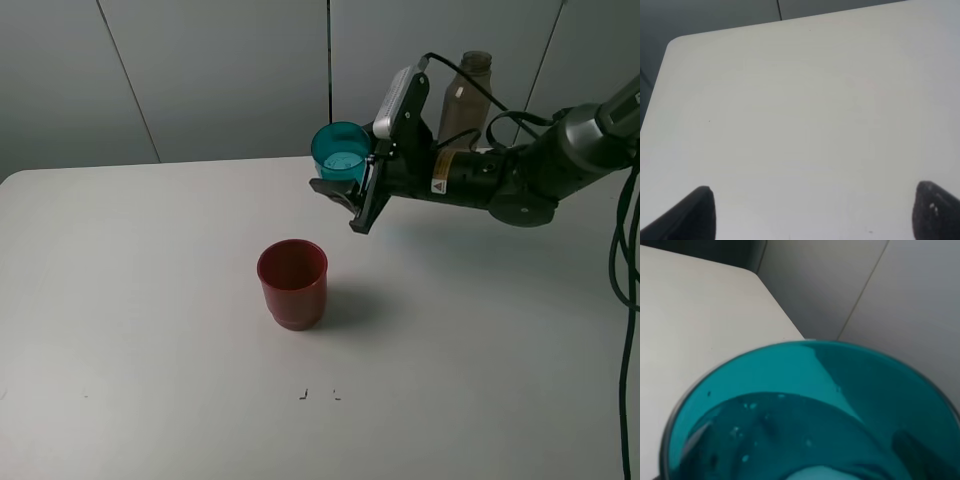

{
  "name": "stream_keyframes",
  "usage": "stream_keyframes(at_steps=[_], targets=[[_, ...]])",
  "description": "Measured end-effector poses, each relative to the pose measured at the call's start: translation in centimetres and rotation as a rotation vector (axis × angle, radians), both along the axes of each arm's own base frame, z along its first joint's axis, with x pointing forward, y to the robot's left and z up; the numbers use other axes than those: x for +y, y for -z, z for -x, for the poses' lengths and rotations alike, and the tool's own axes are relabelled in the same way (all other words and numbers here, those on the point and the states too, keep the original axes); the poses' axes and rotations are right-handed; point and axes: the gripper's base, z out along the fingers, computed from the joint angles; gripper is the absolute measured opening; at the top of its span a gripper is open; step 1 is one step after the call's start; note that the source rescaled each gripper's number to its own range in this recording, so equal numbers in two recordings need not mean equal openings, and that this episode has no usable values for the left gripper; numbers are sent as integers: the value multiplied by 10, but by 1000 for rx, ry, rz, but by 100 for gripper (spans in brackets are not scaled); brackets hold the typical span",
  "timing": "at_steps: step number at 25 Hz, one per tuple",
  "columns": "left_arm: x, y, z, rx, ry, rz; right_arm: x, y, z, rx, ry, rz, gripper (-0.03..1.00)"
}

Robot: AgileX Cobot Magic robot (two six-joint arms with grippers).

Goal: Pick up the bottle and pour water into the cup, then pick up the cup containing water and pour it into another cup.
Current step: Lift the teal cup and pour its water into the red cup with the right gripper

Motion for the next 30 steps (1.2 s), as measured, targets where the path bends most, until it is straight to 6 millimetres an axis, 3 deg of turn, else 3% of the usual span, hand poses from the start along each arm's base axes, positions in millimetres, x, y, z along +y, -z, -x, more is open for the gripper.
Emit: stream_keyframes(at_steps=[6,15,30], targets=[[0,0,0,0,0,0,1,-14,2,-24,-17,3,5],[0,0,0,0,0,0,27,-7,15,4,-60,90,5],[0,0,0,0,3,-6,43,-7,24,3,-88,85,5]])
